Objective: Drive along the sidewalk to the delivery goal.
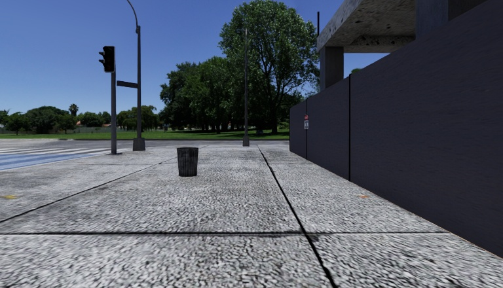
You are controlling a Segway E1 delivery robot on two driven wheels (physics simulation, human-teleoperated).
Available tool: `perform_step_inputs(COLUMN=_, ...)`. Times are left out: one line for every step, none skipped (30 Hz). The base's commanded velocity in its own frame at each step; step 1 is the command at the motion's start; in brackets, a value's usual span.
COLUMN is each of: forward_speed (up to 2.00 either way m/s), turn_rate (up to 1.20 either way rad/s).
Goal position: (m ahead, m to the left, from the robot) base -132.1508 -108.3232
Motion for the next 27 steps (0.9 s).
perform_step_inputs(forward_speed=0.00, turn_rate=0.00)
perform_step_inputs(forward_speed=0.00, turn_rate=0.00)
perform_step_inputs(forward_speed=0.00, turn_rate=0.00)
perform_step_inputs(forward_speed=0.00, turn_rate=0.00)
perform_step_inputs(forward_speed=0.00, turn_rate=0.00)
perform_step_inputs(forward_speed=0.00, turn_rate=0.00)
perform_step_inputs(forward_speed=0.00, turn_rate=0.00)
perform_step_inputs(forward_speed=0.00, turn_rate=0.00)
perform_step_inputs(forward_speed=0.00, turn_rate=0.00)
perform_step_inputs(forward_speed=0.00, turn_rate=0.00)
perform_step_inputs(forward_speed=0.00, turn_rate=0.00)
perform_step_inputs(forward_speed=0.00, turn_rate=0.00)
perform_step_inputs(forward_speed=0.00, turn_rate=0.00)
perform_step_inputs(forward_speed=0.00, turn_rate=0.00)
perform_step_inputs(forward_speed=0.00, turn_rate=0.00)
perform_step_inputs(forward_speed=0.00, turn_rate=0.00)
perform_step_inputs(forward_speed=0.00, turn_rate=0.00)
perform_step_inputs(forward_speed=0.00, turn_rate=0.00)
perform_step_inputs(forward_speed=0.00, turn_rate=0.00)
perform_step_inputs(forward_speed=0.00, turn_rate=0.00)
perform_step_inputs(forward_speed=0.00, turn_rate=0.00)
perform_step_inputs(forward_speed=0.00, turn_rate=0.00)
perform_step_inputs(forward_speed=0.00, turn_rate=0.00)
perform_step_inputs(forward_speed=0.00, turn_rate=0.00)
perform_step_inputs(forward_speed=0.00, turn_rate=0.00)
perform_step_inputs(forward_speed=0.00, turn_rate=0.00)
perform_step_inputs(forward_speed=0.00, turn_rate=0.00)
